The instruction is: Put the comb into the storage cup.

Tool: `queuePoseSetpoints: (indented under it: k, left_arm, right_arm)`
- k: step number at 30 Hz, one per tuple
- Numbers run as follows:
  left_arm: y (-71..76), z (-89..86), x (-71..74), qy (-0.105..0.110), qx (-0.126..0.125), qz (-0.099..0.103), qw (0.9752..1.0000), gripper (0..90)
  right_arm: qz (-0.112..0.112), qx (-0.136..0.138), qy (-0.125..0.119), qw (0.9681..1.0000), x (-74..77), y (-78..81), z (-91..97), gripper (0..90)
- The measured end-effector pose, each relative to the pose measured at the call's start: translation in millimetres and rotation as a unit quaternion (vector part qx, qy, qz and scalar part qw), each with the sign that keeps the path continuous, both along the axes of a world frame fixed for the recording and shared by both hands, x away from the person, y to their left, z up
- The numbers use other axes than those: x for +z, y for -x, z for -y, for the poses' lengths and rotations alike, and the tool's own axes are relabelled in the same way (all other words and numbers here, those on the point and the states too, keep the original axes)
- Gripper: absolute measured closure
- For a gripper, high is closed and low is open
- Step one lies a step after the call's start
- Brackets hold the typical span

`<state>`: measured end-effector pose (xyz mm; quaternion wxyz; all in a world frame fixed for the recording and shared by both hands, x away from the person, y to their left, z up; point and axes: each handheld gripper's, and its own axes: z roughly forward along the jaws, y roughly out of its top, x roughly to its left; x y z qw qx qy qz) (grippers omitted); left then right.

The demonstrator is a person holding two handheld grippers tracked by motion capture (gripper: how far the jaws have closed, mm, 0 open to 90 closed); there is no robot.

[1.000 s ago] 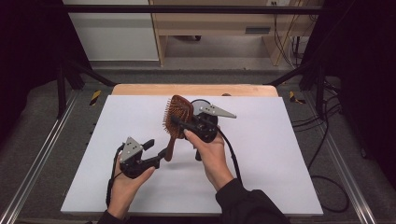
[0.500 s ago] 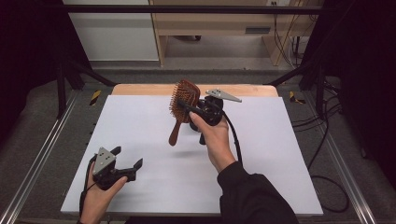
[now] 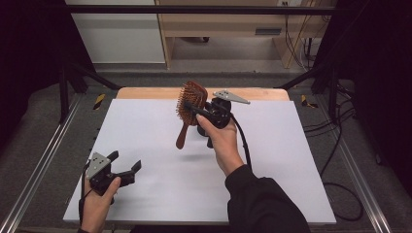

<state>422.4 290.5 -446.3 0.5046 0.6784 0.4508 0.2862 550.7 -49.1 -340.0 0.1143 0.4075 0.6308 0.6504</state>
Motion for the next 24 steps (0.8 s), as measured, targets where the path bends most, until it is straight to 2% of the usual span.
queuePoseSetpoints:
  k: [7,11,24]
  left_arm:
    - [0.1,0.5,0.8,-0.002,-0.003,0.003,1.0,5.3]
    - [-0.3,-0.9,1.2,-0.005,-0.004,0.007,1.0,5.2]
    - [0.2,-8.7,4.7,0.001,0.001,0.03,0.9996,4.6]
  right_arm:
    - [0.008,-0.003,0.002,1.0,14.0,-4.1,1.9,51.9]
    - [0.012,-0.02,0.005,0.9997,24.4,-9.6,5.3,51.9]
    - [0.024,-0.06,-0.03,0.9975,48.1,-35.0,18.9,51.7]
